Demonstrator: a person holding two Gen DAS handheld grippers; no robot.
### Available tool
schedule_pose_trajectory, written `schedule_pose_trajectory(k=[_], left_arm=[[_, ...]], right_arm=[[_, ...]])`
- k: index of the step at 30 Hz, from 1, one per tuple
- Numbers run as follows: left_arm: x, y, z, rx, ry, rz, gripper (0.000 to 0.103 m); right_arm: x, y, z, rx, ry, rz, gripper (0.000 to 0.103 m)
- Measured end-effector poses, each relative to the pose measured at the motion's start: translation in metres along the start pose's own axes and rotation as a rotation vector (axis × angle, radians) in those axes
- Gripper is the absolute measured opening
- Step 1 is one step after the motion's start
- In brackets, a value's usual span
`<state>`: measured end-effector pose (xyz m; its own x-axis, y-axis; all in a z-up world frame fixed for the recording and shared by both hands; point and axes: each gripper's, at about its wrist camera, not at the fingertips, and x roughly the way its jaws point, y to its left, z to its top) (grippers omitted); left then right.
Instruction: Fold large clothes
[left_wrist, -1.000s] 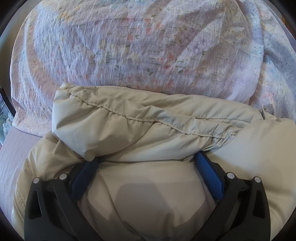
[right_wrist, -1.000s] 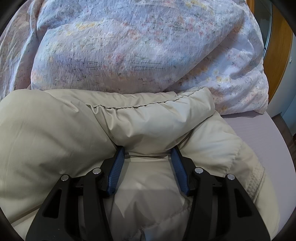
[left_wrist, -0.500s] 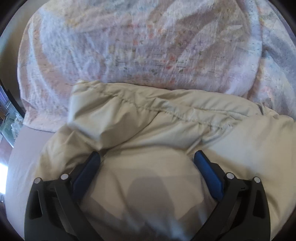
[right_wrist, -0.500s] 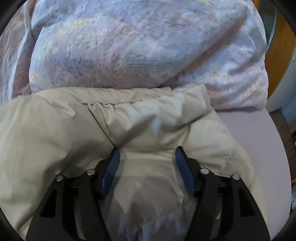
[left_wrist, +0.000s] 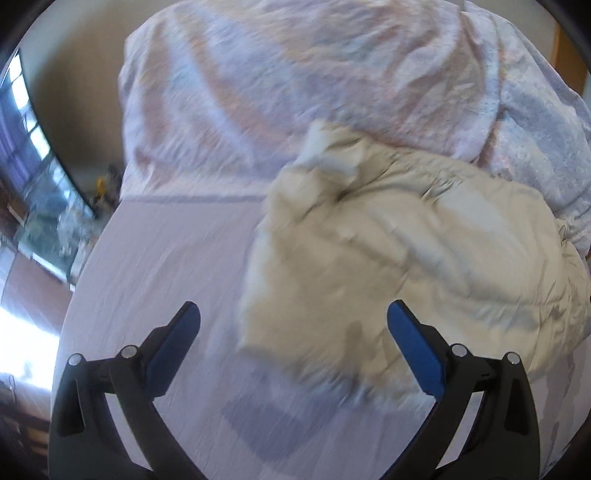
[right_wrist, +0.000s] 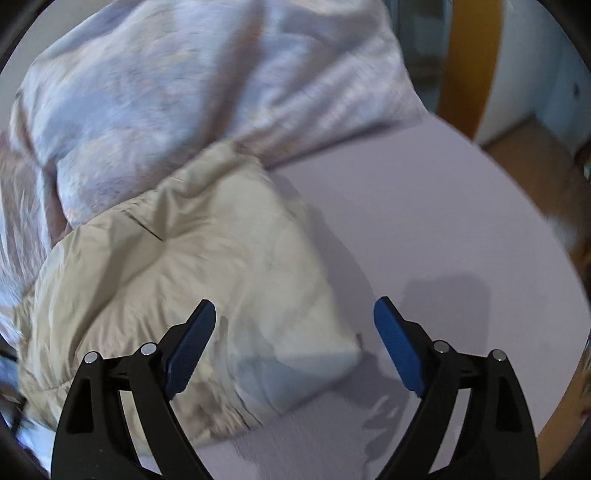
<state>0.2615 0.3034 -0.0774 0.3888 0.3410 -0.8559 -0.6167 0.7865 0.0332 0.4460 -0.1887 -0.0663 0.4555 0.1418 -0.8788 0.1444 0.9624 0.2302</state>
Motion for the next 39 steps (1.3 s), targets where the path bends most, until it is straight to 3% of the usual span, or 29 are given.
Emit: schedule_pose_trajectory(k=[4,9,14,20,27,33,39], left_arm=[[0.003,0.001,-0.016,-0.057,0.082,-0.021,0.099],[0.017,-0.008,-0.021,-0.100,0.142,-0.082,0.097],[0.036,-0.020,-0.021,-0.113,0.178,-0.098,0.091],[0.045,-0.017,-0.018,-0.166,0.180,-0.150,0.080],[0.038,-0.011,-0.020,-0.193,0.138,-0.168,0.047],[0.024,-0.003,-0.023,-0.175,0.103,-0.190,0.032],[-0.006,0.006,-0.035,-0.154,0.064,-0.189,0.029]], right_arm=[[0.021,-0.017,-0.013,0.127,0.131,0.079,0.089],[0.036,-0.026,-0.026,0.260,0.196,0.183,0.089],[0.048,-0.022,-0.030,0.292,0.218,0.211,0.087],[0.055,-0.017,-0.038,0.348,0.217,0.237,0.066],[0.042,-0.006,-0.042,0.328,0.187,0.198,0.039],[0.030,0.006,-0.042,0.297,0.164,0.180,0.029],[0.017,0.019,-0.051,0.261,0.170,0.188,0.026]])
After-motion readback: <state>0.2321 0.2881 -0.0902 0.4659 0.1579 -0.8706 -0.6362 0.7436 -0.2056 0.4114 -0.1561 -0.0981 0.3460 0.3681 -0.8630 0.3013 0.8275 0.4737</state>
